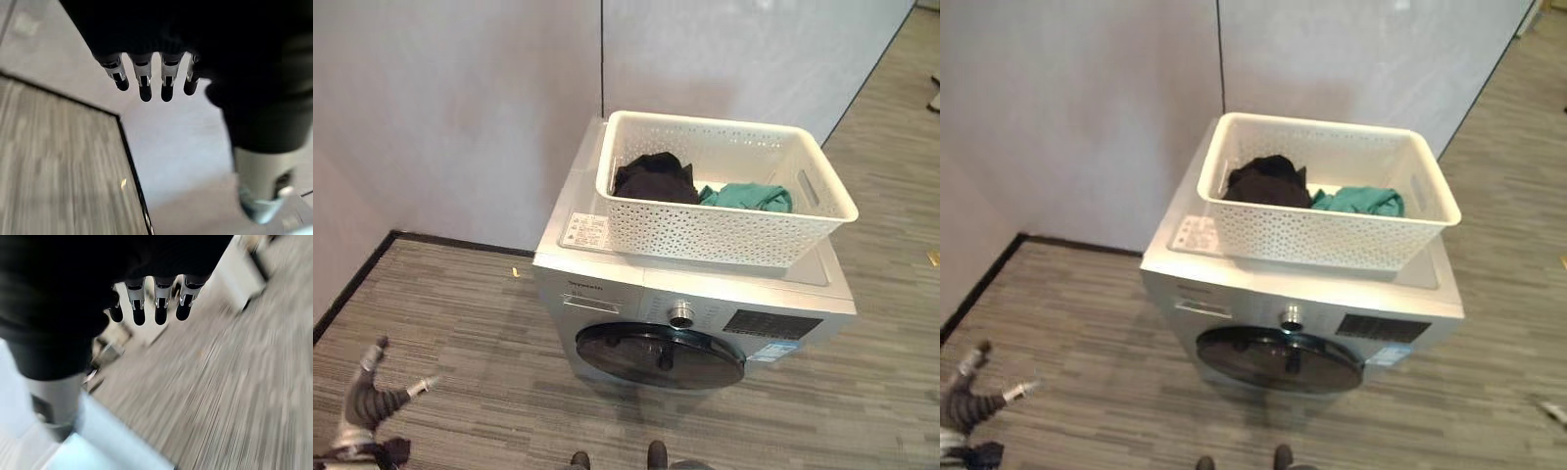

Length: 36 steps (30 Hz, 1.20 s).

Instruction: Grab the laundry basket,head to the washer,open it,put in the laundry and shut it.

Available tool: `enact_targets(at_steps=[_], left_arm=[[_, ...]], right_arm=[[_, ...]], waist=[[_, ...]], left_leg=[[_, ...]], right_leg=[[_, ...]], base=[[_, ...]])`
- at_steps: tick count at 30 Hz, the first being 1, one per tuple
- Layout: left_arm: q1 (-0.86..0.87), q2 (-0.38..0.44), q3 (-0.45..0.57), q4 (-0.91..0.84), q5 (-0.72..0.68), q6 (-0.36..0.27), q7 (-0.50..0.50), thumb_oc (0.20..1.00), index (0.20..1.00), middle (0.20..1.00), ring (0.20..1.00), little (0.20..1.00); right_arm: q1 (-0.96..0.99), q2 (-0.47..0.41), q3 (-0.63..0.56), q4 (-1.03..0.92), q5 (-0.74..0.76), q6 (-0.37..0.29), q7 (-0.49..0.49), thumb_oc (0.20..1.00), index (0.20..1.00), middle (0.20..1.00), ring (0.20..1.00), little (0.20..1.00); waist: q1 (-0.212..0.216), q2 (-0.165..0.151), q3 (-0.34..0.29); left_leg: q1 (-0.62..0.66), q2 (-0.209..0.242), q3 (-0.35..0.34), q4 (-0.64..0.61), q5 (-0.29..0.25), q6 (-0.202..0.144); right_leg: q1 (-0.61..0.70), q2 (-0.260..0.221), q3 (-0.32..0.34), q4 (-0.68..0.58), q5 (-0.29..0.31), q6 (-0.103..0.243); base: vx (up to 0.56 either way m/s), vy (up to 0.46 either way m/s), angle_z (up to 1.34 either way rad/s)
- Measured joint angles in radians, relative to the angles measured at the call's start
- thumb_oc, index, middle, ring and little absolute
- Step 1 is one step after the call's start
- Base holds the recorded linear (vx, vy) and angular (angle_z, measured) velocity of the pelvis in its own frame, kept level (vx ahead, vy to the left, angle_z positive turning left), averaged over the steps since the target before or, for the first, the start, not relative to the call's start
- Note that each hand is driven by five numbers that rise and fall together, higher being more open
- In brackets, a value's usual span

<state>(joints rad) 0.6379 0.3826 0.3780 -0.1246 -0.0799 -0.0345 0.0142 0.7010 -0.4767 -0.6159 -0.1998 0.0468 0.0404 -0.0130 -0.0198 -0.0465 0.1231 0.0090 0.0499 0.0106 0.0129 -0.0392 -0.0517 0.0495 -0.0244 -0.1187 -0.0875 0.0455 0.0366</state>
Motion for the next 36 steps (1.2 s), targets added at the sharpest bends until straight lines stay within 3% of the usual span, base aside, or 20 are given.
enact_targets(at_steps=[2, 4, 7, 8, 9, 11, 13, 15, 17, 18, 21, 22, 25, 27, 28, 29, 30, 32, 34, 36], left_arm=[[0.036, -0.076, -0.039, 0.038, -0.058, -0.014, -0.026, 1.0, 1.0, 1.0, 1.0, 1.0], [-0.109, -0.01, -0.249, 0.225, -0.073, 0.02, -0.064, 1.0, 1.0, 1.0, 1.0, 1.0], [-0.338, 0.007, -0.383, 0.344, -0.077, 0.027, -0.078, 1.0, 1.0, 1.0, 1.0, 1.0], [-0.424, 0.015, -0.435, 0.348, -0.076, 0.027, -0.075, 1.0, 1.0, 1.0, 1.0, 1.0], [-0.471, 0.014, -0.466, 0.348, -0.076, 0.026, -0.075, 1.0, 1.0, 1.0, 1.0, 1.0], [-0.553, 0.013, -0.519, 0.353, -0.066, 0.024, -0.07, 1.0, 1.0, 1.0, 1.0, 1.0], [-0.616, 0.002, -0.518, 0.355, -0.056, 0.019, -0.058, 1.0, 1.0, 1.0, 1.0, 1.0], [-0.638, -0.007, -0.52, 0.375, -0.045, 0.019, -0.028, 1.0, 1.0, 1.0, 1.0, 1.0], [-0.643, 0.005, -0.529, 0.386, -0.027, 0.021, -0.018, 1.0, 1.0, 1.0, 1.0, 1.0], [-0.623, 0.01, -0.535, 0.388, -0.026, 0.023, -0.018, 1.0, 1.0, 1.0, 1.0, 1.0], [-0.59, 0.034, -0.555, 0.389, -0.013, 0.023, -0.019, 1.0, 1.0, 1.0, 1.0, 1.0], [-0.59, 0.051, -0.557, 0.389, 0.0, 0.023, -0.019, 1.0, 1.0, 1.0, 1.0, 1.0], [-0.588, 0.083, -0.552, 0.397, 0.012, 0.023, -0.021, 1.0, 1.0, 1.0, 1.0, 1.0], [-0.596, 0.109, -0.545, 0.408, 0.013, 0.023, -0.025, 1.0, 1.0, 1.0, 1.0, 1.0], [-0.602, 0.118, -0.542, 0.412, 0.013, 0.023, -0.025, 1.0, 1.0, 1.0, 1.0, 1.0], [-0.616, 0.11, -0.542, 0.427, 0.019, 0.023, -0.024, 1.0, 1.0, 1.0, 1.0, 1.0], [-0.634, 0.099, -0.546, 0.427, 0.021, 0.023, -0.024, 1.0, 1.0, 1.0, 1.0, 1.0], [-0.632, 0.079, -0.55, 0.42, 0.023, 0.027, -0.023, 1.0, 1.0, 1.0, 1.0, 1.0], [-0.621, 0.088, -0.552, 0.419, 0.044, 0.032, -0.021, 1.0, 1.0, 1.0, 1.0, 1.0], [-0.608, 0.079, -0.549, 0.42, 0.048, 0.034, -0.018, 1.0, 1.0, 1.0, 1.0, 1.0]], right_arm=[[0.033, -0.014, 0.046, -0.117, 0.01, -0.028, 0.062, 1.0, 1.0, 1.0, 1.0, 1.0], [-0.067, -0.121, 0.211, -0.012, 0.023, -0.061, 0.106, 1.0, 1.0, 1.0, 1.0, 1.0], [-0.254, -0.112, 0.368, 0.162, 0.027, -0.037, 0.123, 1.0, 1.0, 1.0, 1.0, 1.0], [-0.309, -0.081, 0.417, 0.182, 0.016, -0.021, 0.099, 1.0, 1.0, 1.0, 1.0, 1.0], [-0.324, -0.073, 0.435, 0.191, 0.016, -0.021, 0.097, 1.0, 1.0, 1.0, 1.0, 1.0], [-0.373, -0.084, 0.517, 0.22, -0.003, -0.019, 0.092, 1.0, 1.0, 1.0, 1.0, 1.0], [-0.379, -0.081, 0.545, 0.211, -0.018, -0.019, 0.089, 1.0, 1.0, 1.0, 1.0, 1.0], [-0.386, -0.074, 0.542, 0.218, -0.024, -0.015, 0.079, 1.0, 1.0, 1.0, 1.0, 1.0], [-0.394, -0.054, 0.543, 0.228, -0.04, -0.013, 0.072, 1.0, 1.0, 1.0, 1.0, 1.0], [-0.397, -0.047, 0.543, 0.229, -0.057, -0.013, 0.059, 1.0, 1.0, 1.0, 1.0, 1.0], [-0.428, -0.033, 0.56, 0.255, -0.108, -0.004, 0.053, 1.0, 1.0, 1.0, 1.0, 1.0], [-0.437, -0.031, 0.572, 0.259, -0.131, -0.001, 0.047, 1.0, 1.0, 1.0, 1.0, 1.0], [-0.496, -0.034, 0.622, 0.289, -0.184, 0.005, 0.04, 1.0, 1.0, 1.0, 1.0, 1.0], [-0.543, -0.049, 0.645, 0.3, -0.228, 0.011, 0.042, 1.0, 1.0, 1.0, 1.0, 1.0], [-0.549, -0.045, 0.644, 0.304, -0.237, 0.014, 0.041, 1.0, 1.0, 1.0, 1.0, 1.0], [-0.515, -0.063, 0.645, 0.32, -0.299, 0.027, 0.055, 1.0, 1.0, 1.0, 1.0, 1.0], [-0.502, -0.083, 0.642, 0.324, -0.326, 0.037, 0.062, 1.0, 1.0, 1.0, 1.0, 1.0], [-0.488, -0.103, 0.616, 0.312, -0.4, 0.047, 0.06, 1.0, 1.0, 1.0, 1.0, 1.0], [-0.495, -0.106, 0.616, 0.31, -0.427, 0.048, 0.058, 1.0, 1.0, 1.0, 1.0, 1.0], [-0.546, -0.108, 0.618, 0.318, -0.439, 0.05, 0.047, 1.0, 1.0, 1.0, 1.0, 1.0]], waist=[[0.002, 0.01, 0.002], [0.004, -0.001, 0.047], [0.013, -0.069, 0.093], [0.003, -0.094, 0.109], [-0.014, -0.093, 0.11], [-0.043, -0.055, 0.13], [-0.062, -0.005, 0.136], [-0.079, 0.035, 0.128], [-0.074, 0.018, 0.13], [-0.072, -0.003, 0.124], [-0.06, -0.039, 0.11], [-0.05, -0.055, 0.107], [-0.045, -0.065, 0.106], [-0.046, -0.046, 0.114], [-0.045, -0.05, 0.118], [-0.036, -0.029, 0.123], [-0.026, -0.017, 0.126], [0.013, -0.003, 0.13], [0.034, -0.025, 0.129], [0.037, -0.022, 0.137]], left_leg=[[-0.033, 0.012, -0.001, 0.027, 0.004, -0.01], [-0.091, 0.039, 0.003, 0.062, 0.006, -0.025], [-0.129, 0.108, 0.152, 0.144, -0.006, -0.016], [-0.143, 0.143, 0.215, 0.278, -0.022, -0.031], [-0.135, 0.162, 0.223, 0.334, -0.032, -0.046], [-0.049, 0.186, 0.196, 0.395, -0.057, -0.063], [0.021, 0.161, 0.147, 0.302, -0.1, -0.08], [0.088, 0.134, 0.131, 0.133, -0.14, -0.079], [0.11, 0.093, 0.138, 0.044, -0.13, -0.054], [0.107, 0.045, 0.137, 0.026, -0.111, -0.033], [0.075, -0.027, 0.148, 0.051, -0.108, -0.004], [0.054, -0.039, 0.161, 0.078, -0.116, 0.009], [0.008, -0.053, 0.198, 0.165, -0.149, 0.026], [-0.03, -0.022, 0.198, 0.218, -0.183, 0.037], [-0.031, -0.023, 0.198, 0.224, -0.187, 0.044], [-0.047, 0.004, 0.187, 0.23, -0.172, 0.057], [-0.04, 0.017, 0.175, 0.218, -0.162, 0.05], [-0.049, 0.047, 0.161, 0.171, -0.115, 0.028], [-0.043, 0.041, 0.162, 0.154, -0.105, 0.008], [-0.051, 0.062, 0.166, 0.147, -0.091, -0.014]], right_leg=[[-0.018, 0.008, -0.001, 0.0, 0.012, -0.007], [-0.033, 0.022, -0.06, 0.001, 0.045, -0.04], [-0.07, -0.008, -0.136, -0.004, 0.054, -0.084], [-0.076, -0.032, -0.175, -0.005, 0.072, -0.099], [-0.085, -0.043, -0.193, 0.0, 0.075, -0.099], [-0.088, -0.044, -0.192, 0.0, 0.075, -0.09], [-0.11, -0.053, -0.185, 0.01, 0.086, -0.077], [-0.122, -0.066, -0.188, 0.009, 0.123, -0.026], [-0.136, -0.106, -0.185, 0.001, 0.145, 0.001], [-0.154, -0.143, -0.167, 0.0, 0.147, 0.019], [-0.186, -0.203, -0.135, 0.002, 0.178, 0.048], [-0.21, -0.226, -0.123, 0.013, 0.238, 0.068], [-0.246, -0.229, -0.106, 0.018, 0.324, 0.065], [-0.271, -0.208, -0.076, 0.009, 0.407, 0.043], [-0.268, -0.215, -0.082, 0.015, 0.392, 0.058], [-0.278, -0.2, -0.039, 0.177, 0.169, 0.086], [-0.295, -0.183, -0.016, 0.28, 0.074, 0.087], [-0.235, -0.195, -0.034, 0.298, -0.004, 0.109], [-0.15, -0.199, -0.031, 0.183, 0.007, 0.114], [-0.134, -0.177, -0.029, 0.125, 0.016, 0.113]], base=[[-0.36, -0.129, 0.08], [-0.32, -0.044, 0.6], [-0.2, 0.028, 0.83], [-0.14, 0.054, 0.71], [-0.1, 0.081, 0.79], [-0.07, 0.162, 0.4], [-0.08, 0.2, 0.31], [-0.11, 0.265, 0.38], [-0.14, 0.287, 0.21], [-0.15, 0.285, 0.08], [-0.17, 0.248, -0.08], [-0.13, 0.097, -0.26], [-0.18, 0.061, -0.34], [-0.15, -0.004, -0.42], [-0.23, -0.049, 0.08], [-0.21, -0.097, 0.27], [-0.19, -0.215, 0.24], [-0.13, -0.197, 0.07], [-0.14, -0.195, -0.08], [-0.2, -0.276, -0.16]])
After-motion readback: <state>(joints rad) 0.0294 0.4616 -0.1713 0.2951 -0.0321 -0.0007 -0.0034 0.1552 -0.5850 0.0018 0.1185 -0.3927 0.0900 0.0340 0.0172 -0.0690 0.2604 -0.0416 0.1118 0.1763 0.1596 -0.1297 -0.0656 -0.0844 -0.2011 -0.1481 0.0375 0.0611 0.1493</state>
